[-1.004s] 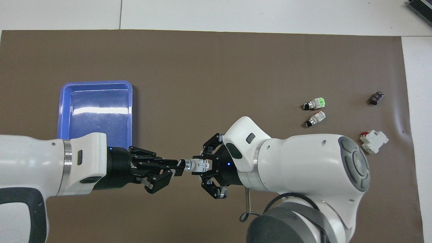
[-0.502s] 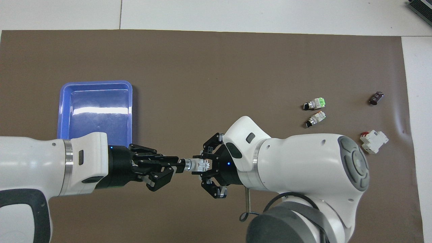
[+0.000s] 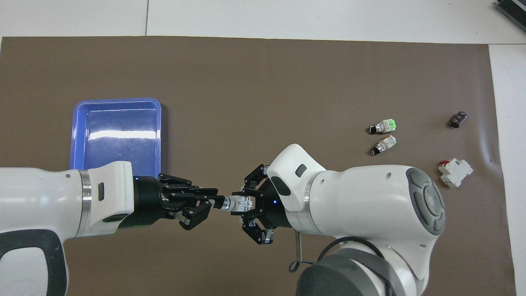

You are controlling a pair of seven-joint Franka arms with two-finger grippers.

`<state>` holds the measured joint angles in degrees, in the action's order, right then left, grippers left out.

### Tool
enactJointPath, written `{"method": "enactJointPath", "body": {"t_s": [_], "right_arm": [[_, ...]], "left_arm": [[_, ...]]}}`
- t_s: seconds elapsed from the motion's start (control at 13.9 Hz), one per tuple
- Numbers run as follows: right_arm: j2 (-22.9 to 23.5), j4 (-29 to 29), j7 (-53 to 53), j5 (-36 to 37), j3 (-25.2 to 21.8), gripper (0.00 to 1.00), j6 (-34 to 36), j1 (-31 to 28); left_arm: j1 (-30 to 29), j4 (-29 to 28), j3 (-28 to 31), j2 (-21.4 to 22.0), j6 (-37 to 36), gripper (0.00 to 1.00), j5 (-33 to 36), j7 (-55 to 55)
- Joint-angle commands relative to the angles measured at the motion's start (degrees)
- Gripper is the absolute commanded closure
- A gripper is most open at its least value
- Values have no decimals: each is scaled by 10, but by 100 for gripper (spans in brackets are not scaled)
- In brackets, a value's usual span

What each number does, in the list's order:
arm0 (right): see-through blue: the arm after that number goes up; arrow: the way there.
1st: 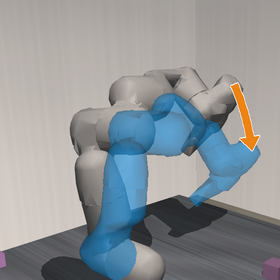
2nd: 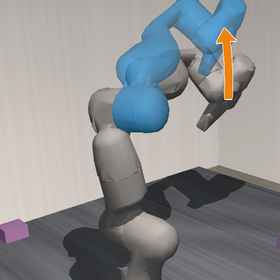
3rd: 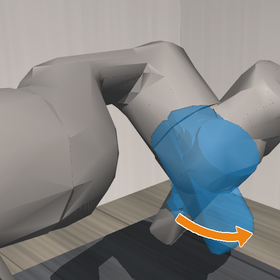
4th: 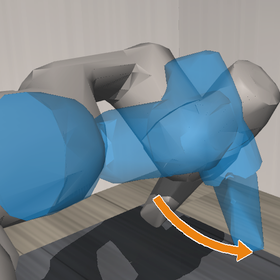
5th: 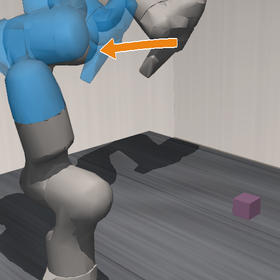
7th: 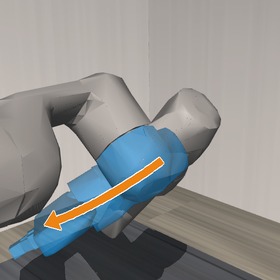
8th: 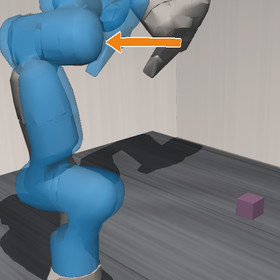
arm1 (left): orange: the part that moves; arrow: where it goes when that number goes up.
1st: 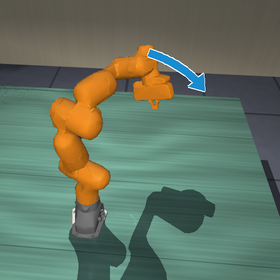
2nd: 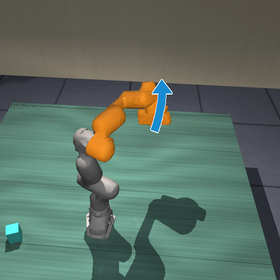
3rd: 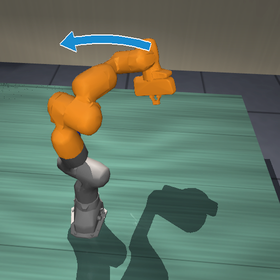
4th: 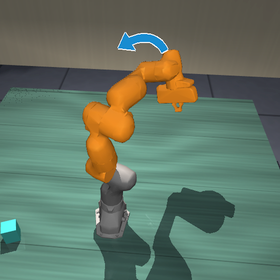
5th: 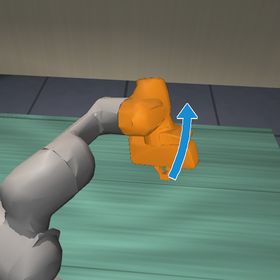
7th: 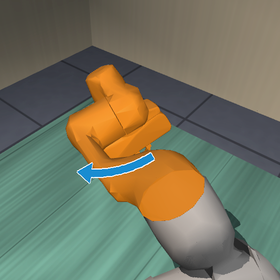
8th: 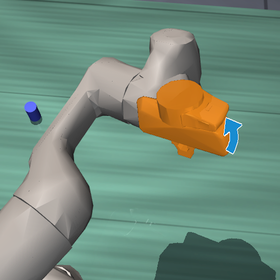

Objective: Turn and place switch with both arms
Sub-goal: 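Grasp the switch end with the left gripper beside the right gripper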

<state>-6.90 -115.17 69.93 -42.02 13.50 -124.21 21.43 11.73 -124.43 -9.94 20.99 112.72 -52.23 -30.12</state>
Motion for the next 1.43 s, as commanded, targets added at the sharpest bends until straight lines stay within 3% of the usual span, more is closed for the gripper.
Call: {"method": "enactJointPath", "body": {"t_s": [0.0, 0.29, 0.5, 1.08, 1.22, 1.36], "right_arm": [[2, 6, -11, -11, 3, 100, -5, 0], [2, 6, -11, -11, 3, 100, -4, 0], [2, 7, -11, -11, 3, 100, -4, 0], [0, 7, -15, -12, 3, 100, -3, 0], [0, 7, -15, -12, 3, 100, -3, 0], [-1, 6, -15, -12, 3, 100, -2, 0]], "left_arm": [[7, -20, 2, 13, 6, 100, -12, -13], [1, -20, 4, 16, -21, 100, -12, -5], [4, -16, 3, 19, -44, 100, -10, 63], [0, -6, -4, 29, -65, 100, 1, 346], [5, -3, -7, 36, -73, 100, 51, 411], [5, 2, -15, 36, -72, 100, 58, 494]]}}
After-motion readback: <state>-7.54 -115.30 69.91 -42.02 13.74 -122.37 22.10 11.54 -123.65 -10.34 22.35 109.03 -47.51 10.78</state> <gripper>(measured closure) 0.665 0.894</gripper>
